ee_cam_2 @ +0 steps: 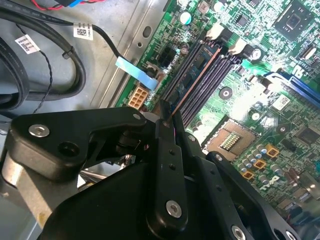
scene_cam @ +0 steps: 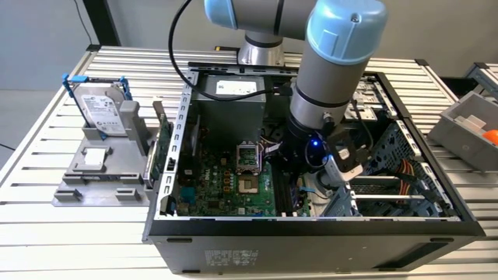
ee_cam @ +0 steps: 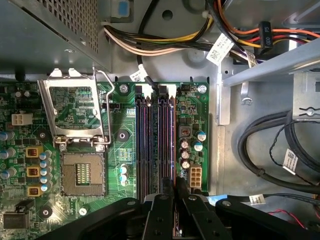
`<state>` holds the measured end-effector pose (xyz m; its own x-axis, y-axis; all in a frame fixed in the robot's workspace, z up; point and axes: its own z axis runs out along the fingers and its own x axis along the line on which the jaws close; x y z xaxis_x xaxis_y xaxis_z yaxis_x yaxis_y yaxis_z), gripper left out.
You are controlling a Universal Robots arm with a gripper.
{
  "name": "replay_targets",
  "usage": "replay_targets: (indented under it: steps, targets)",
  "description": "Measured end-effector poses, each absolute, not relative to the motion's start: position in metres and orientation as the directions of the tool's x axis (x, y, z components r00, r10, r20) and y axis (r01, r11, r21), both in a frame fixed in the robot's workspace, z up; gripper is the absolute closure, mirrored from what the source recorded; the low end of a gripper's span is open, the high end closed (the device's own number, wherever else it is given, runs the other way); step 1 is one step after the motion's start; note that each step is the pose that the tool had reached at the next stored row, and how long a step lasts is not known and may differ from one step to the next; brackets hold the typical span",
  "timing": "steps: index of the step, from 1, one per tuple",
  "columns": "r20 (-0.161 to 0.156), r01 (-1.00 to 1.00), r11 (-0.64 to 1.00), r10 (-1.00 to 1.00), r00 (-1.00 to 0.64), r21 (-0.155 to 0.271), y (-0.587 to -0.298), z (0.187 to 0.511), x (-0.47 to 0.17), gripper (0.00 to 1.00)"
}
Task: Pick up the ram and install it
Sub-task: 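Insert the ram into the slot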
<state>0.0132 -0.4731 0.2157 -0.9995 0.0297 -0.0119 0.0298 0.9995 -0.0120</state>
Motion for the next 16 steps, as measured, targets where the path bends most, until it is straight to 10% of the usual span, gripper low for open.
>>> replay_targets:
  steps: [14, 15, 16]
  targets:
    - [-0.01, 0.03, 0.999, 0.03, -1.0, -0.012, -0.4732, 0.2113, 0.0132, 1.0]
    - [-0.009, 0.03, 0.999, 0.03, -1.0, -0.012, -0.4731, 0.2113, 0.0132, 0.0]
    - [-0.01, 0.03, 0.999, 0.03, -1.0, -0.012, -0.4731, 0.2113, 0.0132, 0.0]
